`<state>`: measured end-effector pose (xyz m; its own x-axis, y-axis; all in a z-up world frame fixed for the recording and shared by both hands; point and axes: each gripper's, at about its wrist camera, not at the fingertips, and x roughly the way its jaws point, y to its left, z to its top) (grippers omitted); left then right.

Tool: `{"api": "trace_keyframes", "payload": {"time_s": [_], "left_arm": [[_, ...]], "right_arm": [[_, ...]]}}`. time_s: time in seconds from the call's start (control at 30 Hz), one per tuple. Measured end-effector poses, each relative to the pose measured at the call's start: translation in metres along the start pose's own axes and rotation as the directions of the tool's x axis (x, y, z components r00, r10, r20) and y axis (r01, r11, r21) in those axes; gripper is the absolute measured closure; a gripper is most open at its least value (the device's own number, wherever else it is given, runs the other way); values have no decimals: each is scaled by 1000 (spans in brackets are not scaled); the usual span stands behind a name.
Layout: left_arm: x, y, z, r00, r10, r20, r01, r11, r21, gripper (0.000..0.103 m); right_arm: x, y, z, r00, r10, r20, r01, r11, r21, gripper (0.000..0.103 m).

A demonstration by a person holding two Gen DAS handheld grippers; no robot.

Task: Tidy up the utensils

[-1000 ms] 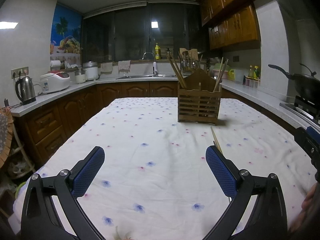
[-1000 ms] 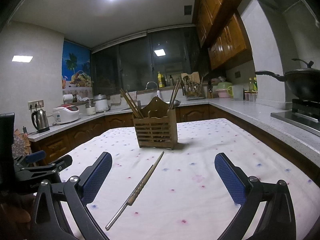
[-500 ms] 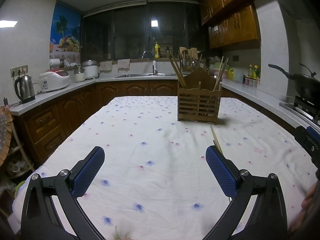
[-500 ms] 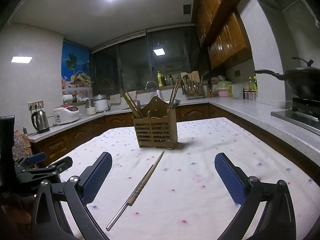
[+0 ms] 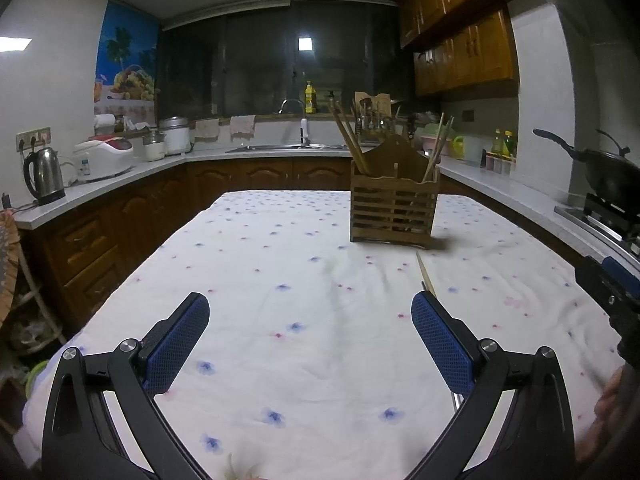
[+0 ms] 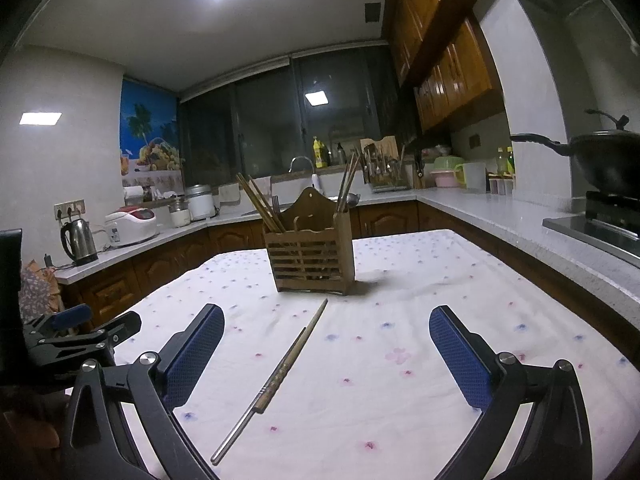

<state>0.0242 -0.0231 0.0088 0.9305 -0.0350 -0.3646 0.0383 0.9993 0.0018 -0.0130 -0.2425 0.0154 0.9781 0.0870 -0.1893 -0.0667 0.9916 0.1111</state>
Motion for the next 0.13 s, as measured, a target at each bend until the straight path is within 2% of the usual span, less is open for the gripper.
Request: {"api": "trace_keyframes", "payload": {"time_s": [0.13], "left_arm": [[4,0,3,1000,-9,-18,9,1000,-4,0]], "right_arm": [[6,-3,2,1000,-4,-17,4,1000,7,0]]}}
